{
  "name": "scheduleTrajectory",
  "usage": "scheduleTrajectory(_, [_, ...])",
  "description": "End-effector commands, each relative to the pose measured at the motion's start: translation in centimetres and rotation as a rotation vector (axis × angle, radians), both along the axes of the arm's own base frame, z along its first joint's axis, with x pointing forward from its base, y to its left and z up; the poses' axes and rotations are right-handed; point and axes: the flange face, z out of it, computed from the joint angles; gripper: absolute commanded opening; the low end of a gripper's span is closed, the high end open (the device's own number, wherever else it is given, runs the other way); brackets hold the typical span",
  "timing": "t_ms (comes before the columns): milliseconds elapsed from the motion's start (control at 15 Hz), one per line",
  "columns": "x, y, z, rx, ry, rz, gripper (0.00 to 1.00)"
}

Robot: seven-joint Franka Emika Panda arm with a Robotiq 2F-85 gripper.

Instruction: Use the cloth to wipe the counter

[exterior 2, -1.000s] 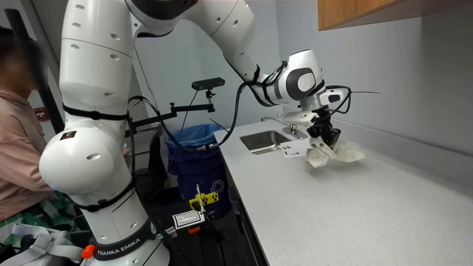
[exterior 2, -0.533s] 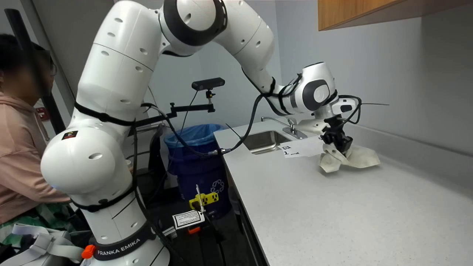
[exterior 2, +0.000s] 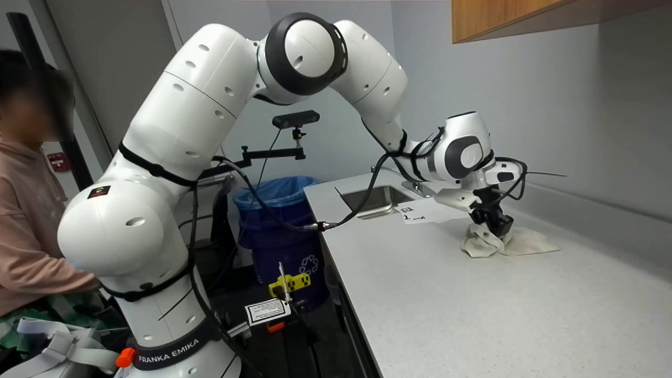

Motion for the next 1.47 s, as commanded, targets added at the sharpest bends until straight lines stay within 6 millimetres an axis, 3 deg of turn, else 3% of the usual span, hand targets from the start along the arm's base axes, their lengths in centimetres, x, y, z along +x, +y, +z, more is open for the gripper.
scheduleTrajectory(0, [-0.7, -0.6, -1.2, 0.025, 0.031, -0.03, 0.04])
scheduleTrajectory(667, [-10.3, -2.0, -2.0, 0.023, 0.172, 0.032, 0.04])
scheduleTrajectory(1133, [-16.7, -5.6, -1.6, 0.037, 0.205, 0.009, 0.04])
scheduleTrajectory(1400, [-18.5, -7.3, -0.7, 0.052, 0.194, -0.001, 0.04])
